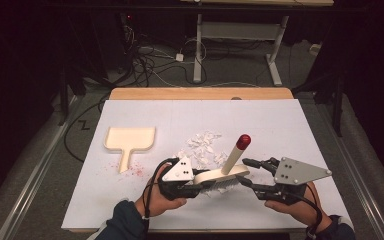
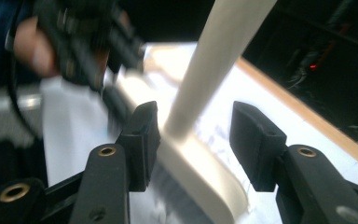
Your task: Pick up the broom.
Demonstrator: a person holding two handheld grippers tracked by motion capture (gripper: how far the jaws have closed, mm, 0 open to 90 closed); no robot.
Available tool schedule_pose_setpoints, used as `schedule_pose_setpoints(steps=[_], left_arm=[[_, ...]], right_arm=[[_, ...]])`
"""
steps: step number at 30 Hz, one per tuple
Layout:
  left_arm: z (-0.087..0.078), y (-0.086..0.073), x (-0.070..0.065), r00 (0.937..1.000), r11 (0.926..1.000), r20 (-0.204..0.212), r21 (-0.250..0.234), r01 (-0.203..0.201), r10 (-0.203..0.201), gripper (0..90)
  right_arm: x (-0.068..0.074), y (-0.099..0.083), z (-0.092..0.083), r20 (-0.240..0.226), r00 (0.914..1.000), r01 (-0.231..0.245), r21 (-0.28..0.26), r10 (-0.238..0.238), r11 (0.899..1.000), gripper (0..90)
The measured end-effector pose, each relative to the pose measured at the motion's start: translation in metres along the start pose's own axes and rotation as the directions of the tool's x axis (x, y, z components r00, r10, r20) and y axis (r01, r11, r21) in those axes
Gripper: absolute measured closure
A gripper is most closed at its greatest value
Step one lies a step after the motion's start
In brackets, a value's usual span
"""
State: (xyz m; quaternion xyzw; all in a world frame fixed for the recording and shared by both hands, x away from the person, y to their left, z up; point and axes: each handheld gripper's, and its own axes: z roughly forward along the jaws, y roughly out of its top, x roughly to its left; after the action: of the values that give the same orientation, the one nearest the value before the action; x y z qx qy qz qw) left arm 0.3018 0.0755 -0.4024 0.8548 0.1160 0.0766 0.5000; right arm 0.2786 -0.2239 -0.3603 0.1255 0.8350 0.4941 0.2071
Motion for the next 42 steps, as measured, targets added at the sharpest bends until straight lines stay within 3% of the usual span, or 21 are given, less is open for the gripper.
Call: schedule_pose_setpoints(steps=[3,7,11,12,13,15,16,18,19,20,22,26,29,30,32,34,36,37,41,42], left_arm=[[-0.003,0.000,-0.003,0.9990,0.9998,0.040,0.003,-0.020,0.019,65.0],[0.001,0.002,-0.009,0.9941,0.9985,0.094,0.006,-0.054,0.053,65.0],[0.004,0.002,-0.012,0.9858,0.9978,0.155,-0.004,-0.067,0.066,64.9],[0.004,0.002,-0.013,0.9840,0.9974,0.163,-0.005,-0.072,0.072,65.0],[0.004,0.002,-0.013,0.9831,0.9975,0.169,-0.010,-0.070,0.070,64.9],[0.003,0.002,-0.014,0.9810,0.9976,0.181,-0.022,-0.066,0.069,64.9],[0.003,0.002,-0.013,0.9796,0.9976,0.189,-0.023,-0.065,0.068,64.9],[0.003,0.001,-0.012,0.9758,0.9977,0.208,-0.030,-0.061,0.066,64.8],[0.003,0.001,-0.012,0.9747,0.9972,0.211,-0.028,-0.070,0.074,64.4],[0.003,0.001,-0.012,0.9782,0.9969,0.193,-0.031,-0.072,0.077,63.0],[0.003,0.001,-0.011,0.9795,0.9973,0.190,-0.043,-0.059,0.067,58.2],[-0.001,0.001,-0.013,0.9912,0.9961,0.104,-0.044,-0.077,0.081,52.2],[-0.008,0.001,-0.011,0.9964,0.9954,0.022,-0.052,-0.081,0.082,41.2],[-0.011,0.000,-0.011,0.9957,0.9955,-0.038,-0.041,-0.086,0.084,39.1],[-0.015,-0.003,-0.011,0.9866,0.9957,-0.137,-0.019,-0.091,0.088,25.9],[-0.021,-0.008,-0.010,0.9757,0.9961,-0.203,-0.015,-0.087,0.082,23.4],[-0.028,-0.014,-0.009,0.9607,0.9956,-0.262,0.003,-0.094,0.091,19.4],[-0.030,-0.017,-0.008,0.9527,0.9954,-0.289,0.013,-0.095,0.095,19.0],[-0.043,-0.035,-0.005,0.9330,0.9970,-0.352,0.033,-0.070,0.077,17.4],[-0.046,-0.039,-0.004,0.9231,0.9963,-0.376,0.051,-0.068,0.082,17.3]], right_arm=[[-0.002,-0.007,0.008,-0.054,0.9985,0.001,0.034,0.001,0.999,46.4],[-0.006,-0.014,0.020,-0.140,0.9899,-0.012,0.067,0.022,0.998,43.4],[-0.004,-0.019,0.032,-0.246,0.9692,0.016,0.103,0.010,0.995,44.4],[-0.003,-0.020,0.034,-0.274,0.9618,0.017,0.099,0.011,0.995,45.3],[-0.003,-0.022,0.036,-0.316,0.9487,0.014,0.085,0.014,0.996,47.8],[-0.002,-0.024,0.040,-0.341,0.9397,0.009,0.084,0.021,0.996,54.8],[-0.002,-0.025,0.042,-0.366,0.9303,0.012,0.079,0.018,0.997,58.3],[0.000,-0.025,0.043,-0.372,0.9279,0.014,0.077,0.016,0.997,60.3],[0.000,-0.025,0.042,-0.386,0.9224,0.017,0.077,0.014,0.997,62.4],[0.000,-0.025,0.041,-0.398,0.9172,0.034,0.074,-0.001,0.997,64.3],[0.002,-0.024,0.040,-0.390,0.9206,0.034,0.075,-0.002,0.997,67.0],[0.002,-0.023,0.039,-0.367,0.9303,0.036,0.068,-0.009,0.997,67.5],[-0.002,-0.023,0.036,-0.326,0.9454,0.018,0.074,0.007,0.997,67.6],[-0.004,-0.023,0.034,-0.306,0.9519,0.014,0.078,0.010,0.997,67.5],[-0.008,-0.022,0.031,-0.264,0.9642,-0.001,0.088,0.024,0.996,67.5],[-0.013,-0.022,0.026,-0.218,0.9754,-0.015,0.086,0.033,0.996,67.6],[-0.017,-0.022,0.022,-0.194,0.9800,-0.031,0.087,0.047,0.996,67.5],[-0.019,-0.022,0.019,-0.178,0.9828,-0.036,0.085,0.051,0.996,67.5],[-0.028,-0.018,0.006,-0.117,0.9922,-0.033,0.083,0.043,0.996,67.6],[-0.031,-0.018,0.003,-0.101,0.9938,-0.037,0.081,0.045,0.996,67.6]])
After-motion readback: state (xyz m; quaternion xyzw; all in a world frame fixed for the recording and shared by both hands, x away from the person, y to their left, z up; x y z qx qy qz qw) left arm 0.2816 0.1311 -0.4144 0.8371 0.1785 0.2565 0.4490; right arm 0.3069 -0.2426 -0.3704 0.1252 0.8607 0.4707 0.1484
